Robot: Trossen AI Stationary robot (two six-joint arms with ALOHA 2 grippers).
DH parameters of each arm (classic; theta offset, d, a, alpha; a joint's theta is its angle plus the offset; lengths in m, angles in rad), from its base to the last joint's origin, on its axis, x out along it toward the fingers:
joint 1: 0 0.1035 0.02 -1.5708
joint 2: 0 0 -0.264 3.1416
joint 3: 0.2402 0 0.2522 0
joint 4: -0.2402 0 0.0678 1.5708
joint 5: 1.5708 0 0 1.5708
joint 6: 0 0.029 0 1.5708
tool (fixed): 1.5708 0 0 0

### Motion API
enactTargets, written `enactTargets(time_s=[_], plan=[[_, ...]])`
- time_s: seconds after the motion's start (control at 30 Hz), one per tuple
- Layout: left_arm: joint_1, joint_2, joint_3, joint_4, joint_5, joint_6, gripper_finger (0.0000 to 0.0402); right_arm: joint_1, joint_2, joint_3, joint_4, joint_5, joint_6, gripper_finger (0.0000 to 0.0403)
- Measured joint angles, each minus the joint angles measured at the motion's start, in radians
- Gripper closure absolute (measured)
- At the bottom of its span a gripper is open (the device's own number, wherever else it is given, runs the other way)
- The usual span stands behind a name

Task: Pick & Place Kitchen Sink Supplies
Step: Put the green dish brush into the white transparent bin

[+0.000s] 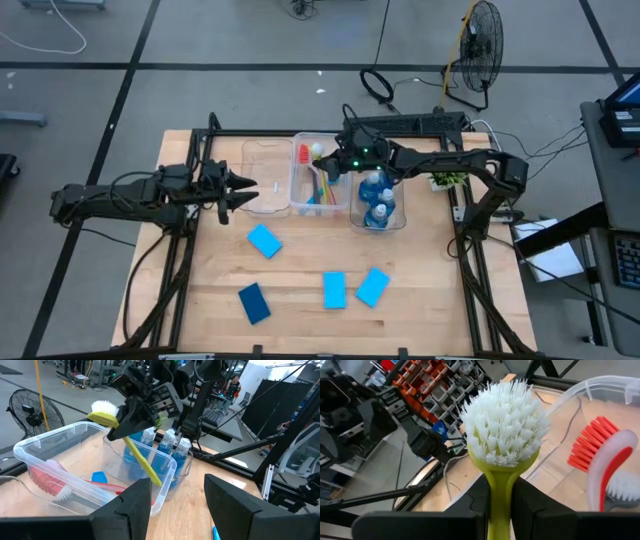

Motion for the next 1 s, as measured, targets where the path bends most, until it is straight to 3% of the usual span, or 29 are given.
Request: enactTargets(time_s=[1.0], plan=[[0.0, 0.0, 0.0, 0.0, -0.026, -0.002, 0.0215, 0.0, -0.003, 0.0, -0.049, -0.03, -0.017, 0.0337]])
